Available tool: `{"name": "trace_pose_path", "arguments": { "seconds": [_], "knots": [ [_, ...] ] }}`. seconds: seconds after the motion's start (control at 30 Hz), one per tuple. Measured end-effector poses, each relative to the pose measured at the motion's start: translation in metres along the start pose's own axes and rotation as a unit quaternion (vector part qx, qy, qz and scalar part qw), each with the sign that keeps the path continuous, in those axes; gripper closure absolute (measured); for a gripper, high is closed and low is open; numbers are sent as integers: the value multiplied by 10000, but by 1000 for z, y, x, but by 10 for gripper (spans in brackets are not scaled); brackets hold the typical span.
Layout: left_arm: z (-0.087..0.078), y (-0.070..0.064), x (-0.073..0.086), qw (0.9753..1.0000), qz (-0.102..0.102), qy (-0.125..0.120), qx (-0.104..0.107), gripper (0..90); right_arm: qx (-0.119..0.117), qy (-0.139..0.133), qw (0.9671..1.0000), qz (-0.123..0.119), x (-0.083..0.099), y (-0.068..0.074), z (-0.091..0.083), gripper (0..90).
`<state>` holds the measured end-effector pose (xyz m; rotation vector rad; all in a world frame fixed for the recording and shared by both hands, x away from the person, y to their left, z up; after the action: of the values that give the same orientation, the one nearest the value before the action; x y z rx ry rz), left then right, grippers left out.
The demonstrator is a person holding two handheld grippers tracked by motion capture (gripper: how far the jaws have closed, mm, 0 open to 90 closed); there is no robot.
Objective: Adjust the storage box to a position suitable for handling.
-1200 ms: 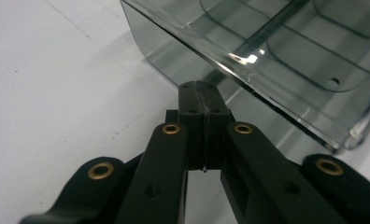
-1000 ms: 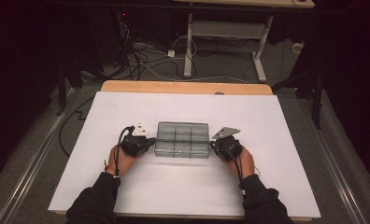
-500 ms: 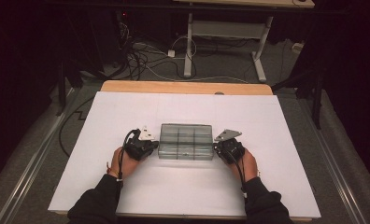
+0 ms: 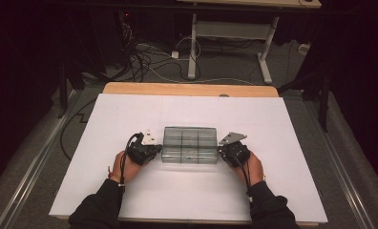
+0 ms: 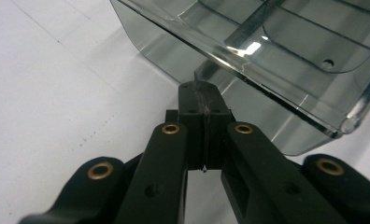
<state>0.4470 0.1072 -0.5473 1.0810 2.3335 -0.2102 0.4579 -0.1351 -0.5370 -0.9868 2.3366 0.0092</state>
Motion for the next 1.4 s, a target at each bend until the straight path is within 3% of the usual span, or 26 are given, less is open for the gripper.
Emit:
{"name": "trace_pose_path", "arguments": {
  "seconds": [0.07, 0.17, 0.4, 0.7, 0.87, 1.0, 1.17, 1.33, 1.4],
  "knots": [
    [-1, 0, 0, 10000, 10, -15, -15, 863, 9, -21, 10000, 12, 0, -2, -1, 856],
    [-6, 4, 1, 9998, 23, -35, -199, 863, 99, -60, 9999, 34, 2, -6, -6, 856],
    [-27, 13, 1, 9988, -118, -366, -317, 863, 85, -512, 9983, 257, 3, -18, -28, 836],
    [-52, 10, -1, 9960, -11, -772, -451, 830, 22, -1200, 9914, 523, 6, -24, -59, 794],
    [-65, 4, -3, 9930, 197, -1020, -554, 827, 13, -1480, 9877, 497, 8, -21, -73, 762],
    [-72, -1, -3, 9917, 308, -1110, -573, 765, 3, -1646, 9853, 467, 9, -19, -81, 731],
    [-76, -8, -1, 9911, 473, -1105, -569, 679, -1, -1902, 9813, 293, 9, -12, -97, 623],
    [-79, -14, 0, 9897, 640, -1152, -551, 510, 111, -2085, 9776, 255, 11, -11, -107, 475],
    [-80, -16, 1, 9890, 734, -1129, -612, 471, 131, -2108, 9771, 245, 12, -10, -109, 458]
  ]
}}
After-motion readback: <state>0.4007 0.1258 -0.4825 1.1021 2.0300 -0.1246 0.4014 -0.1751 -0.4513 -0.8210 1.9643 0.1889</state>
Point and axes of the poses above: each handheld gripper's, and its own axes: z roughly forward along the jaws, x roughly out of its underside, y roughly to its left, the point moved 10 cm from there along z, roughly forward along the jaws, and after that the axes turned 10 degrees about y, right-handed, at the moved point
